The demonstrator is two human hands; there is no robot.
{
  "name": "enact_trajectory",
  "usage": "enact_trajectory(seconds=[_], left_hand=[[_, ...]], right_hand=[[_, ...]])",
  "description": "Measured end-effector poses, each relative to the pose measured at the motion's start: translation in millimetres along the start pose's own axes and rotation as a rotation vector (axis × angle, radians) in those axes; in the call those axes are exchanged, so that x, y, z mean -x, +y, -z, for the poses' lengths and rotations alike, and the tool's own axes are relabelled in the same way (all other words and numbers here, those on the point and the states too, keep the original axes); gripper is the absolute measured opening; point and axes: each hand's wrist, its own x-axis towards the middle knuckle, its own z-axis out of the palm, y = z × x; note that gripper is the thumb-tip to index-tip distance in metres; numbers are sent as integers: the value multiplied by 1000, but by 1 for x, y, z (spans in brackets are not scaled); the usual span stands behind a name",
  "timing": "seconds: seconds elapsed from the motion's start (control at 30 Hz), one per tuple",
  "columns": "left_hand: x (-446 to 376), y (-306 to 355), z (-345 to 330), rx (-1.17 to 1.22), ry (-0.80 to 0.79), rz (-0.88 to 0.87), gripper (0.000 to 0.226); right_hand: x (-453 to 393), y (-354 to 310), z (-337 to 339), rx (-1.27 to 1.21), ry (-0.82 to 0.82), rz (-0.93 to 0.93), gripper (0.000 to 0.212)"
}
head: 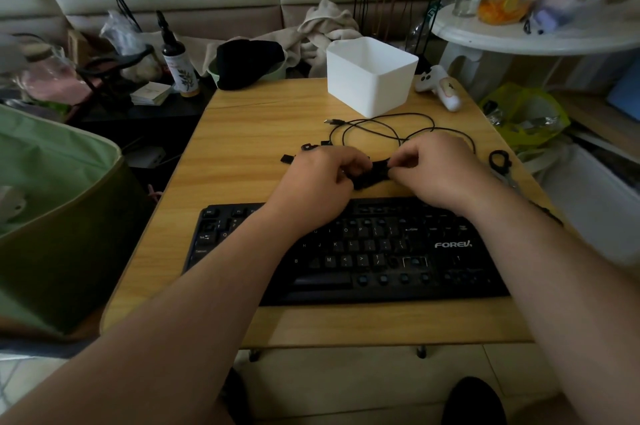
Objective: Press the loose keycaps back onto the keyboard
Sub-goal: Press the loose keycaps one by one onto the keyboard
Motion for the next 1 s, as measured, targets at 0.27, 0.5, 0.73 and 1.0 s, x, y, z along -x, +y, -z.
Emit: enact_trajectory(seconds=[0.27,0.5,0.73,1.0], left_hand=[[4,4,-1,295,81,17,25],[6,2,-2,390,83,44,24],[10,4,6,472,67,74,12],[17,-8,36,661,-2,266,5]], right_hand=[[5,-5,7,-770,-191,-107,15],[9,-1,6,-767,-210,-83,17],[16,-10,5,-778,-161,-58,15],[33,-45,-14,-265,99,235,14]])
